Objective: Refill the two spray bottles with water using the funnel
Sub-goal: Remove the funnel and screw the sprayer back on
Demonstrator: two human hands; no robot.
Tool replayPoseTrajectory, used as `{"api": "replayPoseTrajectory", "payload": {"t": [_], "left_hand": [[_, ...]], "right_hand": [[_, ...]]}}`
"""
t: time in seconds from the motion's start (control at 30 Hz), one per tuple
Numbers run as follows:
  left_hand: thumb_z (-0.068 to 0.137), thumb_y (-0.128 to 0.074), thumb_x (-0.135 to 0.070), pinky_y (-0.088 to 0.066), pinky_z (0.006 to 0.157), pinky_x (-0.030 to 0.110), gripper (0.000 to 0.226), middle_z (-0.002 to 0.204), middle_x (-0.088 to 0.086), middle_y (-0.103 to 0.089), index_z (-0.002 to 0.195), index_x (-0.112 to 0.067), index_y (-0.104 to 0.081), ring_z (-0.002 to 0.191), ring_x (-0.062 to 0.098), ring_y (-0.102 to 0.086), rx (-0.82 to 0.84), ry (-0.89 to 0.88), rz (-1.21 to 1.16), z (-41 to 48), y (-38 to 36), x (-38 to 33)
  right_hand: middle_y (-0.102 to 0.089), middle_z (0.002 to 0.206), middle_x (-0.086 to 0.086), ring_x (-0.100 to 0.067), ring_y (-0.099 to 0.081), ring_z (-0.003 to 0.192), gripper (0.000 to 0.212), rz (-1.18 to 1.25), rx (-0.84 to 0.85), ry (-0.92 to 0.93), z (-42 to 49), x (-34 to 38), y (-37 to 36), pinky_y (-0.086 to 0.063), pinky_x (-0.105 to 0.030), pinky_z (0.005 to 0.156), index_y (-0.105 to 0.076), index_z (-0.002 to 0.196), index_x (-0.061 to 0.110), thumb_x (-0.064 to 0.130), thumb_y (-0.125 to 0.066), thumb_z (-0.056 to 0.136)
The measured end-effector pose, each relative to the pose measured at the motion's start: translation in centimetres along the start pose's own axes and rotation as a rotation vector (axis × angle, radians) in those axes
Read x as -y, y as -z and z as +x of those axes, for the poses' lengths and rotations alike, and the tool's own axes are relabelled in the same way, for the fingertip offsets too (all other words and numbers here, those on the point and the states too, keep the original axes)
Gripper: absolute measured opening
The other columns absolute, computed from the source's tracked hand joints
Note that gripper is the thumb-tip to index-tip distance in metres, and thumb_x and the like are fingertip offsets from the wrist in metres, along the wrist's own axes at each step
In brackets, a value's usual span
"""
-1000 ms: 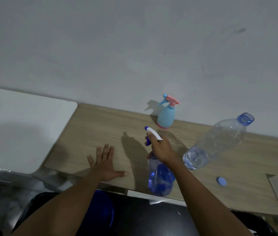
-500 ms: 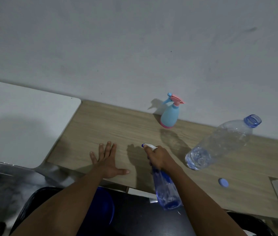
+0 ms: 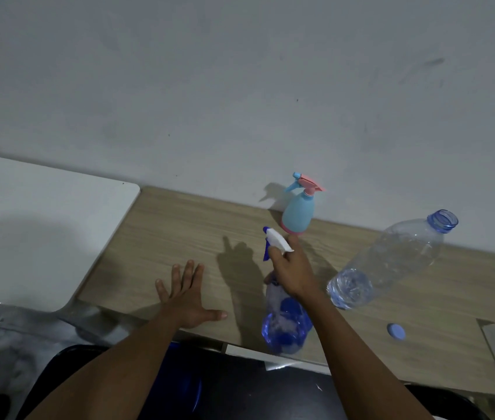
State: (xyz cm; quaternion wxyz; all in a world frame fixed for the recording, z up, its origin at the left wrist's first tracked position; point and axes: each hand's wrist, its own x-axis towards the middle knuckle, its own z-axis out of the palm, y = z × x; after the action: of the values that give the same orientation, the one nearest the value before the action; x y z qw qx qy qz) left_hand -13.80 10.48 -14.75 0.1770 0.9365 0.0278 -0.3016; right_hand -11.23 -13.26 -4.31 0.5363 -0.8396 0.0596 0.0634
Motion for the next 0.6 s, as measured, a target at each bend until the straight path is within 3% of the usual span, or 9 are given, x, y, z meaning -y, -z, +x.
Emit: {"api": "replayPoseTrajectory", "payload": {"t": [0.03, 0.1, 0.2, 0.37, 0.53, 0.6], "left_hand": [[0.029, -0.035, -0.105, 0.021, 0.109, 0.066, 0.154, 0.151, -0.008, 0.046, 0.148, -0.033, 0.031, 0.137, 0.023, 0.045, -0.004, 0.000, -0.001, 0.0, 0.0, 0.0], [0.029, -0.035, -0.105, 0.021, 0.109, 0.066, 0.154, 0.152, -0.009, 0.045, 0.148, -0.033, 0.030, 0.138, 0.023, 0.044, -0.012, -0.001, -0.002, 0.1, 0.0, 0.1], [0.027, -0.034, -0.105, 0.020, 0.110, 0.065, 0.155, 0.153, -0.009, 0.042, 0.149, -0.033, 0.028, 0.139, 0.023, 0.042, -0.020, 0.003, -0.003, 0.0, 0.0, 0.0], [0.025, -0.032, -0.105, 0.018, 0.110, 0.066, 0.155, 0.154, -0.010, 0.041, 0.150, -0.034, 0.028, 0.140, 0.024, 0.041, -0.025, 0.018, 0.003, 0.0, 0.1, -0.2], [0.042, -0.048, -0.100, 0.019, 0.110, 0.065, 0.147, 0.154, -0.011, 0.041, 0.150, -0.034, 0.027, 0.141, 0.023, 0.040, -0.026, 0.024, 0.010, 0.0, 0.0, -0.2], [0.044, -0.048, -0.100, 0.019, 0.110, 0.065, 0.146, 0.152, -0.011, 0.044, 0.149, -0.034, 0.029, 0.140, 0.023, 0.041, -0.011, 0.024, 0.014, 0.2, 0.0, -0.2]], "right_hand": [[-0.063, 0.083, -0.014, -0.033, -0.070, 0.070, 0.012, 0.026, -0.023, 0.043, 0.4, 0.2, 0.2, -0.054, -0.038, 0.058, -0.046, 0.095, 0.016, 0.025, -0.054, 0.099], [-0.063, 0.084, -0.015, -0.028, -0.068, 0.071, 0.021, 0.047, -0.087, 0.111, 1.3, 0.7, 0.7, -0.052, -0.031, 0.058, -0.047, 0.093, 0.011, 0.027, -0.057, 0.100], [-0.056, 0.077, 0.002, -0.008, -0.052, 0.064, 0.021, -0.009, -0.158, 0.201, 2.8, 1.5, 1.8, -0.041, -0.019, 0.058, -0.052, 0.083, 0.019, 0.028, -0.066, 0.096], [-0.068, 0.093, -0.003, -0.011, -0.061, 0.081, 0.014, -0.054, -0.177, 0.227, 5.4, 1.8, 2.5, -0.045, -0.021, 0.069, -0.070, 0.101, 0.010, 0.021, -0.071, 0.092], [-0.068, 0.096, 0.003, 0.007, -0.062, 0.077, 0.023, -0.052, -0.203, 0.244, 8.7, 2.7, 2.0, -0.043, -0.007, 0.071, -0.069, 0.116, 0.010, 0.011, -0.067, 0.094], [-0.070, 0.102, 0.001, -0.001, -0.063, 0.083, 0.025, -0.084, -0.200, 0.252, 10.2, 3.0, 1.5, -0.045, -0.009, 0.075, -0.068, 0.119, 0.011, 0.011, -0.065, 0.094]]}}
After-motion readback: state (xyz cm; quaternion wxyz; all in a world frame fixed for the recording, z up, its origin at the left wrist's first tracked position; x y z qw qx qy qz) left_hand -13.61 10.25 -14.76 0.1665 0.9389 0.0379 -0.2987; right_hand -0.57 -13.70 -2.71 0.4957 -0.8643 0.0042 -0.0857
